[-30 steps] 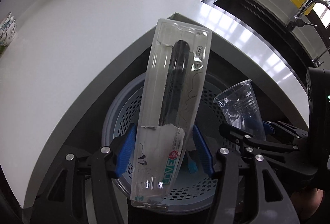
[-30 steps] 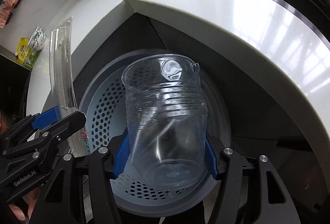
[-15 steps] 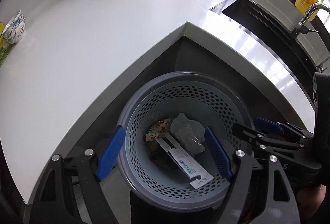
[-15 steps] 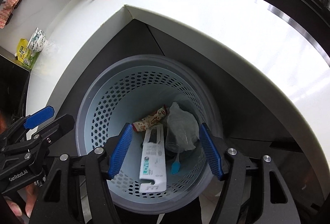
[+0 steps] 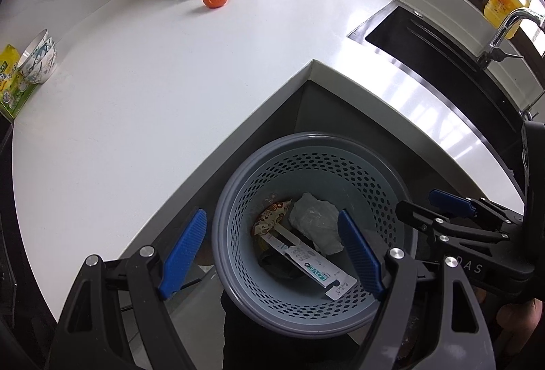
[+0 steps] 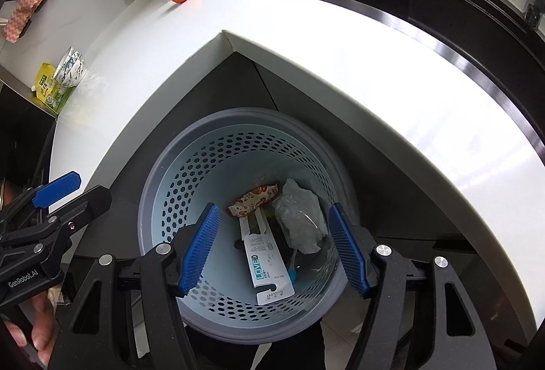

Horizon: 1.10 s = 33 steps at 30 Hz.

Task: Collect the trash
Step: 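Move both open tools back toward the orange peel and plastic bag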

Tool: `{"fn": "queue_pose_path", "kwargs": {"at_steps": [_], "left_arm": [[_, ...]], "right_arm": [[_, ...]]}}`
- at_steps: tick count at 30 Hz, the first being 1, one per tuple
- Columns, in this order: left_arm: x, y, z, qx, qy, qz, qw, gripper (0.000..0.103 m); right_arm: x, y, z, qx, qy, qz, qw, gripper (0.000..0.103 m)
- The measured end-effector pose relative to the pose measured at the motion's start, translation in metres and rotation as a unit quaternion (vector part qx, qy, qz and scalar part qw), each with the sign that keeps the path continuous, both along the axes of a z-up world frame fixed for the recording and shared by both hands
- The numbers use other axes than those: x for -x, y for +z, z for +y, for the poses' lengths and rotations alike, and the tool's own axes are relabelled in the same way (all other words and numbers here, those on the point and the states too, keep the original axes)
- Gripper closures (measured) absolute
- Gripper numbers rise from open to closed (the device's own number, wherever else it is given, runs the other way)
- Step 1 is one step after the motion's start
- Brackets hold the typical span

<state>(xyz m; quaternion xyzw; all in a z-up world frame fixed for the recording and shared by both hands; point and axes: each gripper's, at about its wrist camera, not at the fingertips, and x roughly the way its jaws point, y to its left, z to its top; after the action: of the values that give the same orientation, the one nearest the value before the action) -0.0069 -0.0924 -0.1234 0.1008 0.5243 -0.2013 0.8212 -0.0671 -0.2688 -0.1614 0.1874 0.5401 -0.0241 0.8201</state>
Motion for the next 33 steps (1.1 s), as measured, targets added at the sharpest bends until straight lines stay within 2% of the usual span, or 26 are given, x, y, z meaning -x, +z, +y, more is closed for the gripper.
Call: {"fn": "queue_pose_path", "kwargs": {"at_steps": [10,19,25,33], "left_arm": [[-0.005,0.027,0.018,0.002,0.019,-0.019,0.9996,0.025],[-0.025,0.056,0.044,0.01,0.036,-0.053,0.9979,0.018],[-0.055,0.076,0.065,0.018,0.046,-0.071,0.9963,0.016],[-0.104,0.091,0.091,0.022,0.05,-0.09,0.9944,0.015]], "right_arm": [[-0.001,0.032,0.01,0.035,0.006,-0.018,0.999,0.034],[-0.021,0.065,0.026,0.062,0.01,-0.057,0.996,0.03],[-0.047,0.082,0.038,0.057,0.009,-0.073,0.996,0.029],[-0.09,0.095,0.047,0.043,-0.018,-0.095,0.994,0.029]]}}
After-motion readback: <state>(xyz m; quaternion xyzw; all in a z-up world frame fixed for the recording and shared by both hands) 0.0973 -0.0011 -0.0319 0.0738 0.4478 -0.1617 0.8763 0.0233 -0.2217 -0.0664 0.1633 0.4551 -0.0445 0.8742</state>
